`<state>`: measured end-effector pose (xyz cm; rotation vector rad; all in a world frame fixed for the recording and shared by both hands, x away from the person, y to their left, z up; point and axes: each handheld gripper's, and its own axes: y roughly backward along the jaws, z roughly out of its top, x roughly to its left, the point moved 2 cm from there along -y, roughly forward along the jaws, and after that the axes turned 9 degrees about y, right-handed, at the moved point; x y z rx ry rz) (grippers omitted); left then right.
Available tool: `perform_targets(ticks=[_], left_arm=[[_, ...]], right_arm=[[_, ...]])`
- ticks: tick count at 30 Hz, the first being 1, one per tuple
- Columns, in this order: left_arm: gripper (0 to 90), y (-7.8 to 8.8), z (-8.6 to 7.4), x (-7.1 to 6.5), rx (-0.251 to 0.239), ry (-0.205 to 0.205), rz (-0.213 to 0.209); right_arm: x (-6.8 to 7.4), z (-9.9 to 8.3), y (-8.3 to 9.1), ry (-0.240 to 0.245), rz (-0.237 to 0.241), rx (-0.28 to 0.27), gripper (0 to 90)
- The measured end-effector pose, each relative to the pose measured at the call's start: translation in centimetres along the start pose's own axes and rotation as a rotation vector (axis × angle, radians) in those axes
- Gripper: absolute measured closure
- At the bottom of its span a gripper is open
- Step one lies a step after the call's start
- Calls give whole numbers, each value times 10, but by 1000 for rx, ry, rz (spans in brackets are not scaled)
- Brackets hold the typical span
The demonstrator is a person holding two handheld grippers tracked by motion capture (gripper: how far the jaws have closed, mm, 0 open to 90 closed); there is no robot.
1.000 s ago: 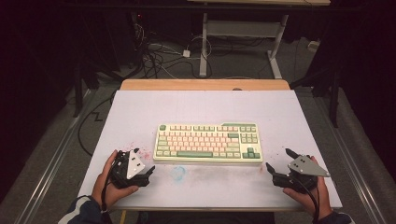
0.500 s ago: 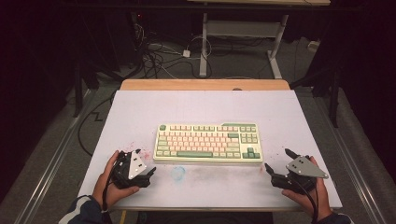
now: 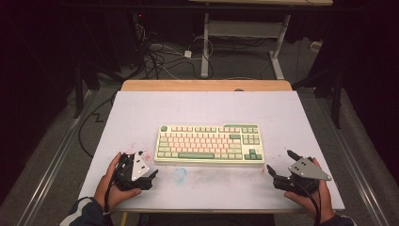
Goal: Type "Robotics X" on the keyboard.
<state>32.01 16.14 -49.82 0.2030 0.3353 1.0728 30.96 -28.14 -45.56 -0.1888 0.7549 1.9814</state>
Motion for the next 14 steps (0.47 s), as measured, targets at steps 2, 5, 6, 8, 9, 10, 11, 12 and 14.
perform_targets(ticks=[2,5,6,8,9,10,11,12,14], left_arm=[[172,0,0,0,0,0,1],[172,0,1,0,-4,1,5],[172,0,1,1,-2,2,6],[173,-1,1,1,0,-2,9],[172,-1,1,1,0,-2,10],[172,-1,1,1,0,1,9],[172,-2,1,2,3,2,10],[172,-2,1,2,3,2,12],[172,-4,1,2,4,4,10]], right_arm=[[0,0,0,1,0,-1,176],[0,0,0,-2,4,1,174],[0,0,0,-1,7,2,172],[1,0,-1,0,16,5,172],[1,0,0,6,16,4,171],[1,0,0,8,16,3,171],[1,0,0,12,16,1,171],[1,0,0,6,16,0,171],[0,-1,-1,3,15,-1,171]])
